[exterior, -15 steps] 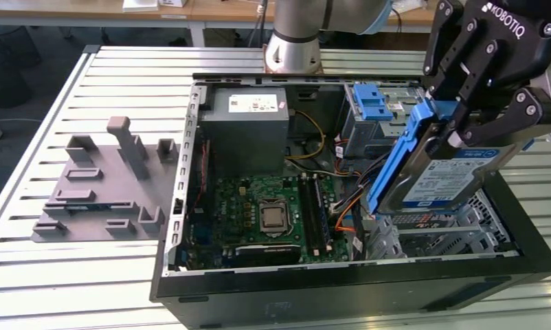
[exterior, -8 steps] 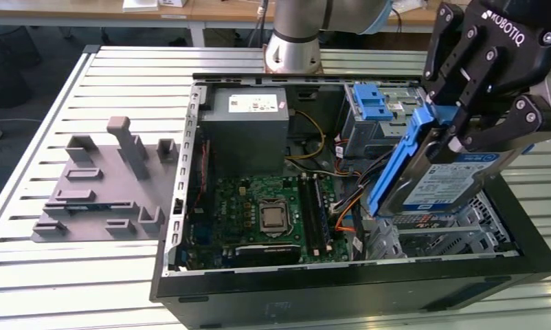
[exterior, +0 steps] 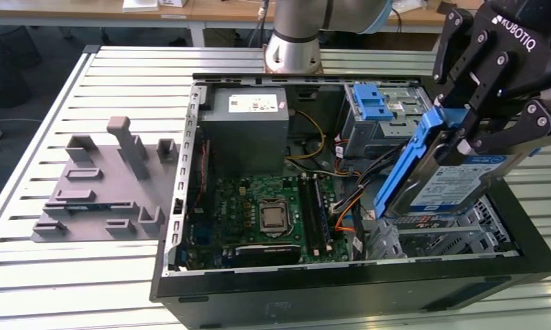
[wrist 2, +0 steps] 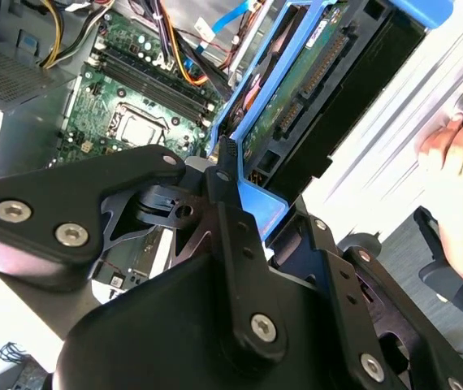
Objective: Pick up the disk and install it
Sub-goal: 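Insert the disk into the insertion slot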
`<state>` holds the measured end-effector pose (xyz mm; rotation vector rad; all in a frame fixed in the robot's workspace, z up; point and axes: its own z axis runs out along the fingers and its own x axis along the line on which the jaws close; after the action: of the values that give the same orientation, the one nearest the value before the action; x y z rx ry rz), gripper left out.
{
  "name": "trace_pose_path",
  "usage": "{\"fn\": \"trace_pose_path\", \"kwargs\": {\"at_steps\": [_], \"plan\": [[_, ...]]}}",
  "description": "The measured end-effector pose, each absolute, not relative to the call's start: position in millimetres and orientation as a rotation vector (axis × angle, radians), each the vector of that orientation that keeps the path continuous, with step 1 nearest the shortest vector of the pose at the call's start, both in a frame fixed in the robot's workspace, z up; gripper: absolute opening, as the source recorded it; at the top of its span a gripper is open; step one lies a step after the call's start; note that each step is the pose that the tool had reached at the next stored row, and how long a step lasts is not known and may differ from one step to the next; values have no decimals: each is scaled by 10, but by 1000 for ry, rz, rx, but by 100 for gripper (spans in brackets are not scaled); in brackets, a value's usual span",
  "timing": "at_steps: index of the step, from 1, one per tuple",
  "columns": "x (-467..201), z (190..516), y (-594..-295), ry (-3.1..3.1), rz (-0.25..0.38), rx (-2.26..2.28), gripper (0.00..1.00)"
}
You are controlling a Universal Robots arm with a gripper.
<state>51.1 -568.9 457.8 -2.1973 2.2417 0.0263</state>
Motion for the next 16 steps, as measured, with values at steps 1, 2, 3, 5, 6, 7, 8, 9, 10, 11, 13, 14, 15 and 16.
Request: {"fn": "trace_pose_path", "kwargs": {"at_steps": [1,2,3,5,6,7,8,9,10,11,13,14,15,16], "plan": [[519,4574,-5689,2242,26,-2197,36],[526,4570,-5689,2242,26,-2197,36],[534,4567,-5689,2242,26,-2197,36],[549,4559,-5689,2242,26,-2197,36],[556,4554,-5689,2242,26,-2197,36],[563,4550,-5689,2242,26,-2197,36],[568,4547,-5689,2242,26,-2197,36],[569,4545,-5689,2242,26,-2197,36],[572,4542,-5689,2242,26,-2197,36],[574,4540,-5689,2242,26,-2197,36],[580,4537,-5689,2240,26,-2199,36],[587,4534,-5689,2239,26,-2201,36],[595,4532,-5689,2237,26,-2202,36],[605,4529,-5689,2237,26,-2202,36]]}}
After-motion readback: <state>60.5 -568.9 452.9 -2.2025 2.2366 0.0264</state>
